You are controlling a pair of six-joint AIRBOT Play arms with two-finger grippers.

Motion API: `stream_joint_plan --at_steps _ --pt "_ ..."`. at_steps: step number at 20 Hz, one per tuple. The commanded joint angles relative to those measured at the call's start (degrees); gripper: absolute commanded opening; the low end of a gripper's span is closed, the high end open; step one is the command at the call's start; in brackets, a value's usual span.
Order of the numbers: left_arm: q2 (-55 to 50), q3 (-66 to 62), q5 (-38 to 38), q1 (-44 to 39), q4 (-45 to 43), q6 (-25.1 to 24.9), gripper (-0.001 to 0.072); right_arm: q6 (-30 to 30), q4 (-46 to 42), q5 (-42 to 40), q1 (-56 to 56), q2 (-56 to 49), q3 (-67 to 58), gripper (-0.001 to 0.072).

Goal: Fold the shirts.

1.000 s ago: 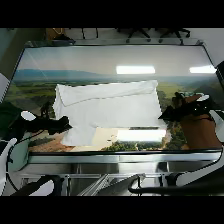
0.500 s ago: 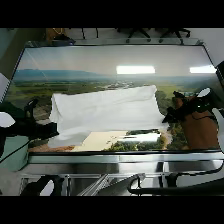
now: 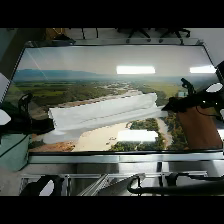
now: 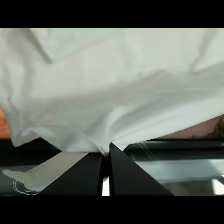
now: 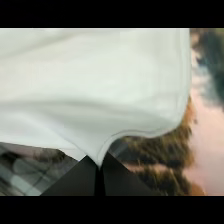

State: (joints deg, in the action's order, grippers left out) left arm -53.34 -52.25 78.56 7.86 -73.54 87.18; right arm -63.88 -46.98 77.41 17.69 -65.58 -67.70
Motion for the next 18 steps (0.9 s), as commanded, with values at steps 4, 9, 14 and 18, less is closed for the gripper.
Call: stream_joint_plan --at_steps 4,9,14,18 --pt "-21.8 -14.9 -9.0 -0.7 0.0 -2.6 0.0015 16.9 17.7 -16.3 -1.3 -9.0 -0.1 0.0023" --pt "-36.1 -23.5 -13.7 -0.8 1.3 -3.7 0.002 22.3 19.2 -23.6 -3.6 -17.7 -0.2 0.003" --pt "-43.6 -32.5 -1.7 -0.8 1.2 -3.3 0.0691 22.4 17.1 -21.0 -0.5 -16.3 -2.9 0.0276" --pt "-43.5 -37.3 6.3 -0.7 1.3 -3.1 0.069 22.3 14.3 -21.5 0.3 -15.8 -5.0 0.0579"
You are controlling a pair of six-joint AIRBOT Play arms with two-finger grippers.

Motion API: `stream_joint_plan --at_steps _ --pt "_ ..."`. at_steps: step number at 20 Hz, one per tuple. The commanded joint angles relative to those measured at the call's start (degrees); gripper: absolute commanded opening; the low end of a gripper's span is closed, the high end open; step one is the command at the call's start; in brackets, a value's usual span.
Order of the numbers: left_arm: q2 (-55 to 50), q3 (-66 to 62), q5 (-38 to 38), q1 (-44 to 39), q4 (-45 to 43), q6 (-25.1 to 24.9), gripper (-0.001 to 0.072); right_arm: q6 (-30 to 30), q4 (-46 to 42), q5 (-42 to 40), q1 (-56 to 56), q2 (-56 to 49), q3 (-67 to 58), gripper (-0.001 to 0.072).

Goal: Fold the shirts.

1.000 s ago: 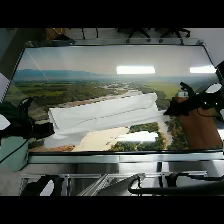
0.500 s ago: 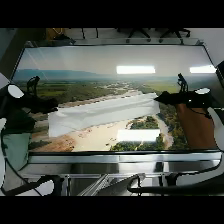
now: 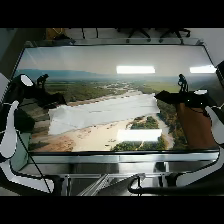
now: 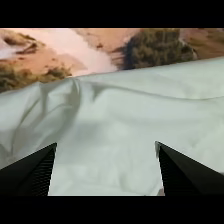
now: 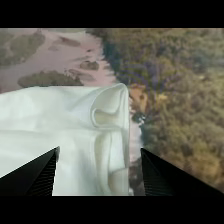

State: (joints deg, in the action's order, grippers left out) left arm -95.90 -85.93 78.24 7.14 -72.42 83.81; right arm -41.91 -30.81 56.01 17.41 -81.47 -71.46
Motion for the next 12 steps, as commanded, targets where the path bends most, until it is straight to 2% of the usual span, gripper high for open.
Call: stream_joint_plan --at_steps 1,8,9,11,12 --pt "-0.3 -4.1 6.9 -0.1 0.5 0.7 0.069 0.3 -1.7 -0.1 0.2 -0.6 -1.3 0.0579" --pt "2.5 -4.0 5.8 -0.7 11.9 0.6 0.0689 0.2 -1.3 4.1 -3.5 -6.2 -1.3 0.057" --pt "2.5 -4.0 5.6 -1.2 12.2 0.6 0.0645 -0.1 -1.3 4.3 -4.1 -6.7 -1.3 0.0542" --pt "2.5 -4.0 4.2 -3.5 12.1 0.2 0.0309 0.0 -0.9 6.4 -4.7 -6.9 -1.4 0.0171" --pt "2.5 -4.0 2.9 -4.9 12.2 0.0 0.0143 0.0 -0.9 7.6 -4.8 -6.7 -1.9 0.0046"
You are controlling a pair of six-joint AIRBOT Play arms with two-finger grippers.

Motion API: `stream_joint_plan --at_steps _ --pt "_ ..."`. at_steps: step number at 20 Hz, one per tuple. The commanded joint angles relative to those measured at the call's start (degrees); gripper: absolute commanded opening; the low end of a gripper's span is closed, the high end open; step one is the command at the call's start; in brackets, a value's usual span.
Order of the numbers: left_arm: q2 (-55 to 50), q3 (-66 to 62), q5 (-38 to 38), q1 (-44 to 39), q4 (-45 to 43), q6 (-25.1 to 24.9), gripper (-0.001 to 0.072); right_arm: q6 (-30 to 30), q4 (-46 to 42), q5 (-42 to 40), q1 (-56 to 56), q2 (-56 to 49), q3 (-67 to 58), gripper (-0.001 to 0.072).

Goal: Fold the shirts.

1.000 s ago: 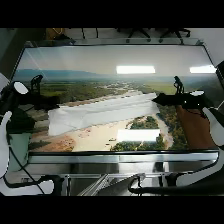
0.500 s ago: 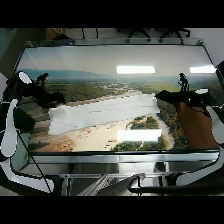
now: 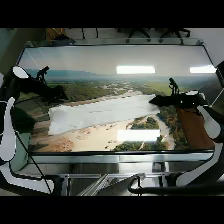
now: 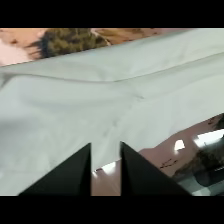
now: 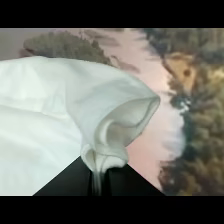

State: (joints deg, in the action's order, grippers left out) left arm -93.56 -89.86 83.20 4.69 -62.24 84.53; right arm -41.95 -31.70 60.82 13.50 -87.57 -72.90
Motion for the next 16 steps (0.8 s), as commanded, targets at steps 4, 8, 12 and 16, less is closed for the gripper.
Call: stream_joint_plan --at_steps 4,8,12,16 --pt "-0.5 -0.1 -11.6 -10.9 2.0 -0.8 0.0016 -2.6 0.4 8.5 0.2 4.2 -5.5 0.0021" --pt "-7.3 -0.1 -19.6 -23.1 3.1 -0.7 0.0016 -8.8 0.3 16.4 2.3 13.7 -11.0 0.0021" --pt "-19.8 -6.7 -27.0 -34.7 13.6 -1.7 0.0016 -14.5 -0.9 22.5 2.1 22.4 -11.1 0.0021" --pt "-32.9 -22.0 -25.6 -42.4 15.8 1.7 0.0016 -15.7 -1.3 24.0 2.2 28.1 -11.2 0.0021"
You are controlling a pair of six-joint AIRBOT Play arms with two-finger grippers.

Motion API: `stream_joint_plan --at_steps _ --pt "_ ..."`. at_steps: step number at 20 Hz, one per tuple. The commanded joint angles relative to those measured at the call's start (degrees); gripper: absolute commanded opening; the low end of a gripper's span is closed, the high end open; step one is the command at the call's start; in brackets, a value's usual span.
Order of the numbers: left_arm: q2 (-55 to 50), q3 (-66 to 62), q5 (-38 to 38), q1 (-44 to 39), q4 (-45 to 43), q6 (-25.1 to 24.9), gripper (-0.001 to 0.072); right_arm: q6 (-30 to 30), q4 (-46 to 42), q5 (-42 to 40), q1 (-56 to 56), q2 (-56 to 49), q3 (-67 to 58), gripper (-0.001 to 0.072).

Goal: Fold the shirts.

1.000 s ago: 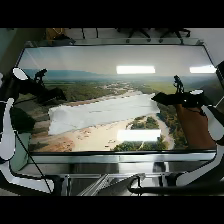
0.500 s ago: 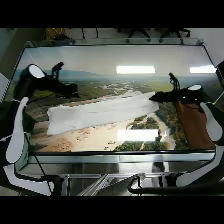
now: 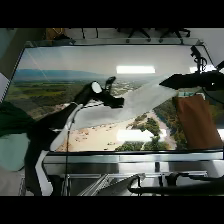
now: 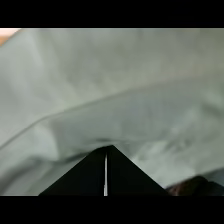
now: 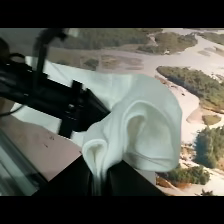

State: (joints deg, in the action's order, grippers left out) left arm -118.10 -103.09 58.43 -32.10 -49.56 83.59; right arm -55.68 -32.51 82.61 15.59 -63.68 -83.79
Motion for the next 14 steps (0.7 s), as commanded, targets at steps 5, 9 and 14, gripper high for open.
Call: stream_joint_plan --at_steps 5,9,14 --pt "-12.0 -15.7 0.3 -7.5 4.0 5.0 0.0016 -3.1 -4.6 2.4 0.6 5.7 -0.3 0.0021" --pt "-7.6 -13.2 5.6 -4.2 11.6 2.3 0.0016 -3.3 -4.3 2.6 0.7 5.7 -0.3 0.0021" --pt "7.3 -14.5 18.8 9.0 14.8 -1.4 0.0015 -3.6 2.8 2.9 0.3 5.6 -0.3 0.0021"
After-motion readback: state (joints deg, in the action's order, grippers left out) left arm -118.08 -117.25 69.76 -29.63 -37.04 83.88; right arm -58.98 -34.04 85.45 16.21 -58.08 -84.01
